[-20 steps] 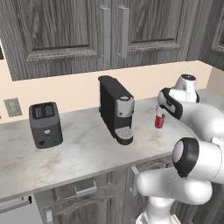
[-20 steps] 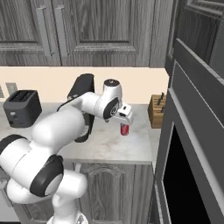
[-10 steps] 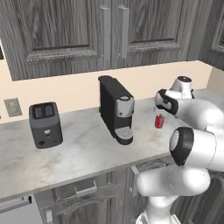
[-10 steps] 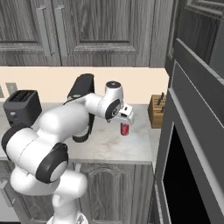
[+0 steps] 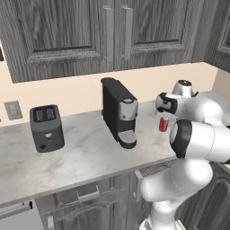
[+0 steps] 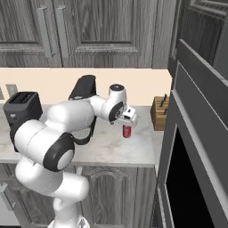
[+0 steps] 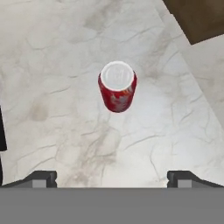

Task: Four empty soda cans are scattered around the kitchen. Gather all the cans and cluster them next to the stove for recycling.

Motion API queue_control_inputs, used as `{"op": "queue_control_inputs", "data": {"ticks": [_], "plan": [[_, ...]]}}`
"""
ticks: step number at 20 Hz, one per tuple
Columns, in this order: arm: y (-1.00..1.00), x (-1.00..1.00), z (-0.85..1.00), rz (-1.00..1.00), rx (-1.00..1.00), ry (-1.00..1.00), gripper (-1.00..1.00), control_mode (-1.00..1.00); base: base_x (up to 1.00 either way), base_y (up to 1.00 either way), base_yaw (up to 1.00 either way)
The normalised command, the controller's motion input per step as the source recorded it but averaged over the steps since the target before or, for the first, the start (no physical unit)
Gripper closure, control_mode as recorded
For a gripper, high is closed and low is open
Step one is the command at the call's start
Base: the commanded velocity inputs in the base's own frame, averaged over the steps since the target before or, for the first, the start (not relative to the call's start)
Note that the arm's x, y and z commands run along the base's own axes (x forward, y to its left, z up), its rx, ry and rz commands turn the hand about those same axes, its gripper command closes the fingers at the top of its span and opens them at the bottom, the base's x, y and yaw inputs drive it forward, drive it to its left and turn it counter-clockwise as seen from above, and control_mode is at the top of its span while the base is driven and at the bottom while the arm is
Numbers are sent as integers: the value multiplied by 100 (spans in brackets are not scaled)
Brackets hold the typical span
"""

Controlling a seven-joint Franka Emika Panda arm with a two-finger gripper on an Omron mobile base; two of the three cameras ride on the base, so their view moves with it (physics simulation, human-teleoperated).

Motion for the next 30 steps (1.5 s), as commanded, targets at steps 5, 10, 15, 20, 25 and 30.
{"op": "queue_control_inputs", "data": {"ticks": [5, 10, 15, 20, 25, 30], "plan": [[-8, 23, -12, 0, 0, 0, -100, -100, 0, 0, 0], [-5, 20, -6, 0, 0, 0, -100, -100, 0, 0, 0], [-1, 22, -11, 0, 0, 1, -100, -100, 0, 0, 0], [-8, 12, -11, 0, 0, 0, -100, -100, 0, 0, 0], [-8, 19, -14, 0, 0, 1, -100, -100, 0, 0, 0], [0, 20, -17, 0, 0, 0, -100, -100, 0, 0, 0]]}}
